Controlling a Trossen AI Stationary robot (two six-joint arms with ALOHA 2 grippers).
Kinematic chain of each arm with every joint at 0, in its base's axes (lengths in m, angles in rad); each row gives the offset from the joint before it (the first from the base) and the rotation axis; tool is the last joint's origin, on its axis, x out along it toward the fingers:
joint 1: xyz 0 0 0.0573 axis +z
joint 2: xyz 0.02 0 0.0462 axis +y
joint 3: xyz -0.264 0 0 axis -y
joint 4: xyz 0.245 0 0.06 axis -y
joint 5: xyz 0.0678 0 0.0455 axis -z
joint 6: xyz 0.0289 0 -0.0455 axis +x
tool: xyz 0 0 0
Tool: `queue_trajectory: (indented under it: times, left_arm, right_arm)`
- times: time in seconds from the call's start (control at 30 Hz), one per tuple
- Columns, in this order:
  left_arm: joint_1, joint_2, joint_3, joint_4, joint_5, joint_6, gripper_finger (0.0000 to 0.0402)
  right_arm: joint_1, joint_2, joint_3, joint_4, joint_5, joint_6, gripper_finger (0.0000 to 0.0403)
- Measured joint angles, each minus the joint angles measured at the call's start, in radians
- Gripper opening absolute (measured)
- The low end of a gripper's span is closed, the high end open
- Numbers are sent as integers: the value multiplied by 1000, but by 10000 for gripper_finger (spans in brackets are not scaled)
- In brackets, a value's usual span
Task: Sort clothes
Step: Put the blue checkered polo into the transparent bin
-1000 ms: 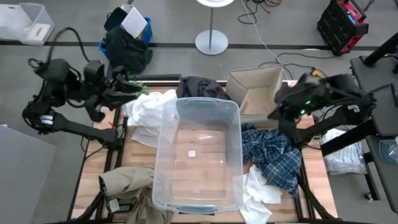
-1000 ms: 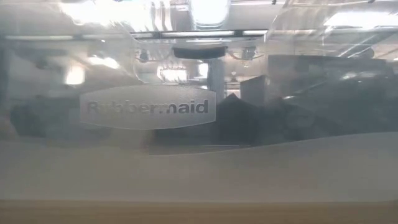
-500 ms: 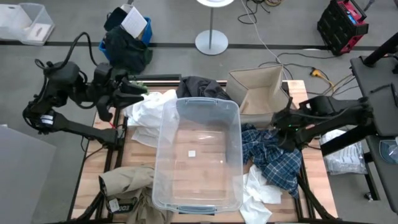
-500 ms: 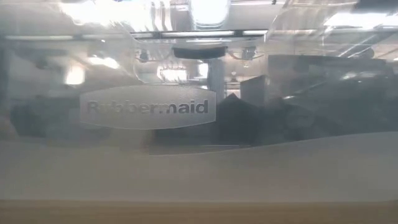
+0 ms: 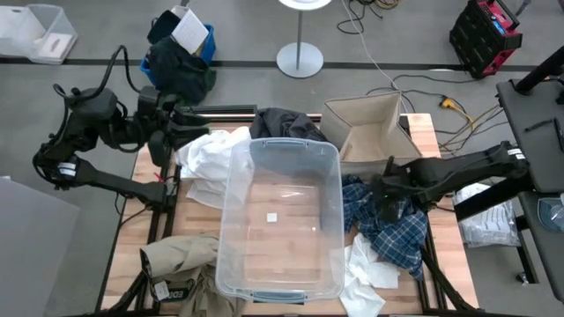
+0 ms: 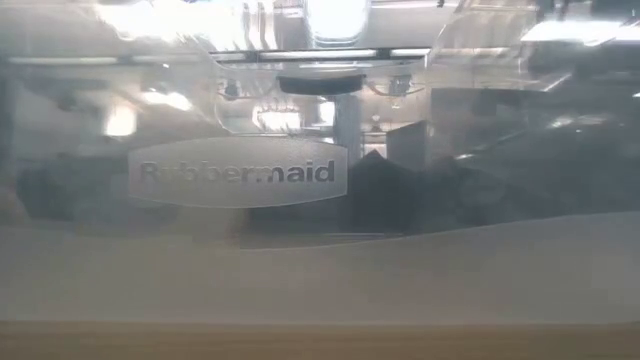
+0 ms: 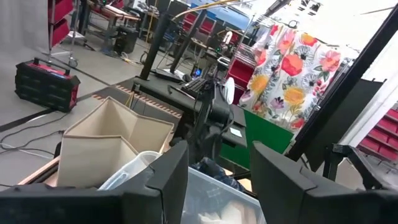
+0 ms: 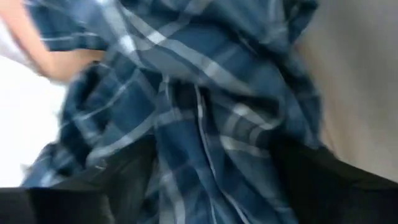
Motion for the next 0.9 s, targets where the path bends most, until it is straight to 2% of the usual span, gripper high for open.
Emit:
queue_trajectory:
  times: [0.13,0.23,0.33,0.47,0.5,0.67,0.9]
  left_arm:
    - [0,4,0,0,0,0,151]
    - [0,9,0,0,-1,0,151]
    - [0,15,0,0,-2,0,151]
    - [0,23,-1,1,-7,0,151]
    - [0,23,-1,0,-7,0,151]
    - [0,35,-1,10,-10,0,151]
    - [0,47,-1,38,-10,0,151]
  right_arm:
    - [0,0,-131,152,11,23,339]
    - [0,3,-211,238,36,65,311]
    - [1,5,-256,292,41,139,234]
    - [2,4,-262,296,43,259,68]
    - [2,-2,-252,291,39,281,40]
    - [5,-47,-107,220,50,375,22]
    - [31,-100,333,-96,150,413,22]
